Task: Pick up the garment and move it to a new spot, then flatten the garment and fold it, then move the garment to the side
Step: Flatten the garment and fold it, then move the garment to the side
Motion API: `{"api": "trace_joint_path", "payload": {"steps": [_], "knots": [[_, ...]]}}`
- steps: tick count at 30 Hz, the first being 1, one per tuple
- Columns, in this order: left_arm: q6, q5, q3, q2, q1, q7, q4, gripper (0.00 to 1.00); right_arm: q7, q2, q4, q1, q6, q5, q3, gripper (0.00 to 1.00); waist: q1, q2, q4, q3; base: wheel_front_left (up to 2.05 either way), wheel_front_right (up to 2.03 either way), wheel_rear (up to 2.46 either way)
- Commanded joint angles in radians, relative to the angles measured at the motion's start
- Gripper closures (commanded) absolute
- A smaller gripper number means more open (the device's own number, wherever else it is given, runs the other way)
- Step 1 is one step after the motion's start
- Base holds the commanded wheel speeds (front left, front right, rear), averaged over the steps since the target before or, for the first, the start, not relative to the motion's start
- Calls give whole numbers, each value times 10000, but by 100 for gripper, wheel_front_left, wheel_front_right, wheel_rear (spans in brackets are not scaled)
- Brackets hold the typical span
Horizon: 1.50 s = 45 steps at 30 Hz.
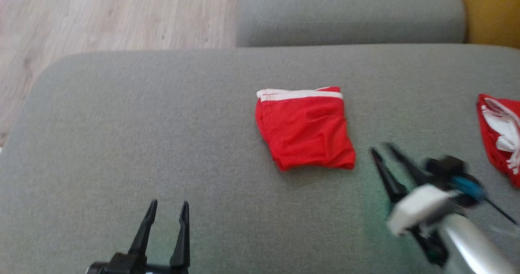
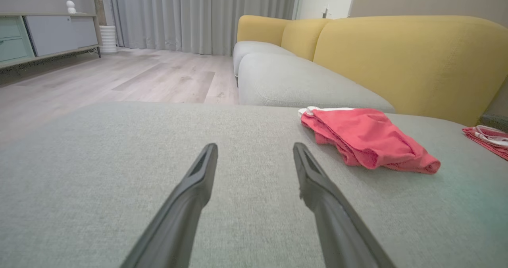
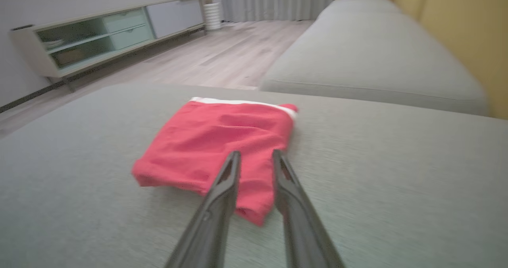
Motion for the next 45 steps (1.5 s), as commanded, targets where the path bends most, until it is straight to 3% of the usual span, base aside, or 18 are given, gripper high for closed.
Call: {"api": "trace_joint_path", "payload": {"steps": [1, 6, 11, 20, 28, 34, 38, 40, 45], "knots": [[-56, 99, 418, -13, -160, -53, -173, 0, -252, -125, -378, 74, 67, -204, -248, 0, 1, -1, -144, -216, 0, 0, 0], [-139, 226, 706, 18, -36, -53, 177, 0, -894, 166, -770, 1279, 67, -901, -2340, 0, 1, -1, -152, -393, 0, 0, 0], [-188, 290, 933, 12, 80, -53, 324, 0, -1221, 662, -981, 2253, 67, -1549, -3404, 0, 1, -1, -207, -448, 0, 0, 0], [-359, 425, 997, 0, -41, -53, 439, 0, -1286, 1435, -1250, 2813, 67, -2035, -4163, 0, 1, -1, -362, -437, 0, 0, 0], [-414, 471, 980, -12, -158, -53, 360, 0, -1288, 1608, -1320, 2782, 67, -2129, -4240, 0, 1, -1, -400, -318, 0, 0, 0], [-456, 468, 930, -16, -257, -53, 323, 0, -1252, 1741, -1116, 2409, 67, -1300, -4072, 0, 1, -1, -228, -187, 0, 0, 0], [-490, 446, 823, -19, -405, -53, 280, 0, 89, 1897, -1062, 1436, 67, 609, -3853, 0, 1, -1, 72, 50, 0, 0, 0], [-476, 332, 652, -21, -538, -53, 262, 0, 1535, 1827, -975, 471, 67, 1535, -3513, 0, 1, -1, 347, 297, 0, 0, 0], [-425, 113, 164, -22, -744, -53, 362, 0, 3643, 1906, 289, -1227, 67, 2189, -3507, 0, 1, -1, 853, 697, 0, 0, 0]]}}
